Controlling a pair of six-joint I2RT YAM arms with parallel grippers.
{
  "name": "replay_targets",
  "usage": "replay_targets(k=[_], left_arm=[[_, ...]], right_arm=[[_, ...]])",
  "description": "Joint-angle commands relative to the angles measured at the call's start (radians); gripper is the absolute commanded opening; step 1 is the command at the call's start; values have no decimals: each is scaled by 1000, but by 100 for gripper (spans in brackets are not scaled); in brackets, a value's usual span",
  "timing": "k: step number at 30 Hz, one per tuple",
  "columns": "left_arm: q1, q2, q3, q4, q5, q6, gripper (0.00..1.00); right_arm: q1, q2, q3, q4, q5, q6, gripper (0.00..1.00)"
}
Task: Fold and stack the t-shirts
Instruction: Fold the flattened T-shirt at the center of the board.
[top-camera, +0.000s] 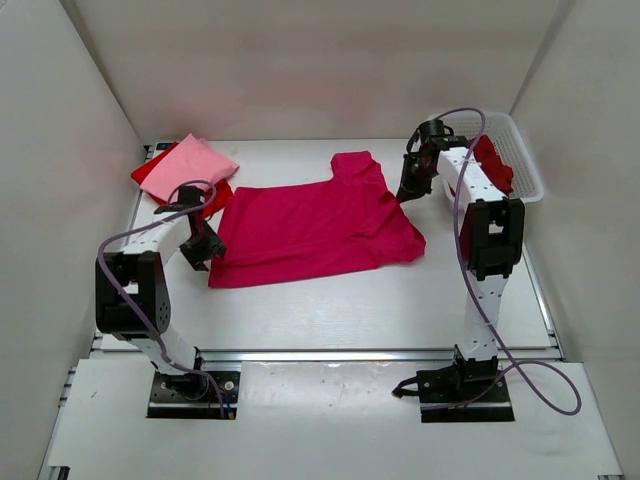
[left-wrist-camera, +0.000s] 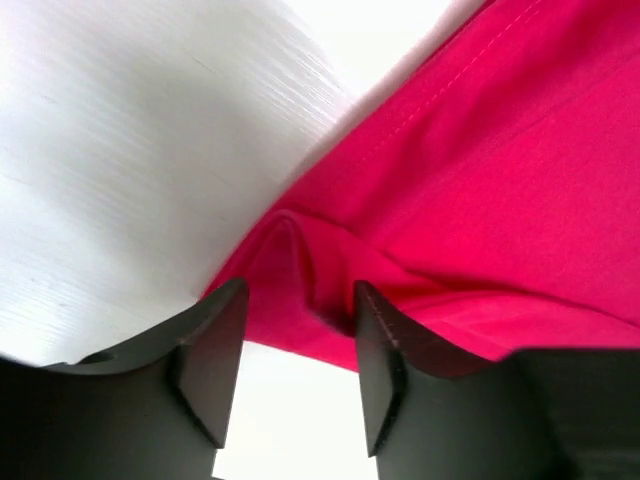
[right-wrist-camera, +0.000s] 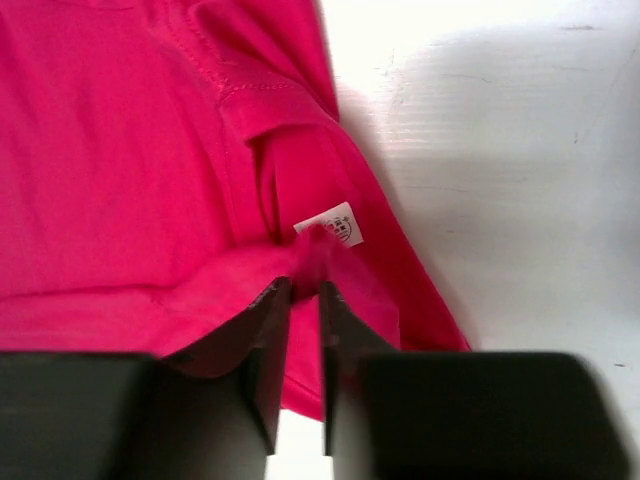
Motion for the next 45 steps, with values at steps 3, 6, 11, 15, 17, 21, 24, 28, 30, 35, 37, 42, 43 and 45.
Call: replay_targets(k=[3,6,11,15,17,21,24,28,30,35,37,42,43,45], left_arm=[[52,-186,-27,-12,-10,30,60],[28,-239,-93,-17,15,30,56],[48,-304,-245,38,90,-20,44],[55,-274,-289,104,148,-54,47],[69,-252,-308,130,177,-84,48],[103,-220,-329,150,191,-97,49],[106,-195,-326,152,183,-106,42],[114,-198,-359,189,212,-134,35],[121,-194,-375,192,216,-135,34],[121,-203,-389,205,186,-131,35],[127,-209,-403,224,186,-143,36],[109,-233,-426,268,177,-166,36],[115,-237,-431,275,174,-172,34],[121,-247,-444,282,179,-174,30]], right_arm=[[-25,-108,18,-25,-5,-14,30],[-45,-252,-112,13,-38,-6,37],[-144,-648,-610,211,-121,46,33],[-255,-862,-945,420,-206,113,32],[-278,-896,-1082,504,-268,154,32],[-305,-865,-1208,749,-307,257,35],[-295,-789,-1239,846,-310,291,37],[-282,-724,-1308,980,-272,360,37],[-278,-712,-1347,1046,-243,408,37],[-283,-637,-1415,1216,-195,535,39],[-280,-608,-1421,1267,-186,569,40],[-257,-568,-1409,1308,-146,612,39],[-255,-563,-1406,1320,-137,624,38],[-255,-546,-1401,1345,-134,632,37]])
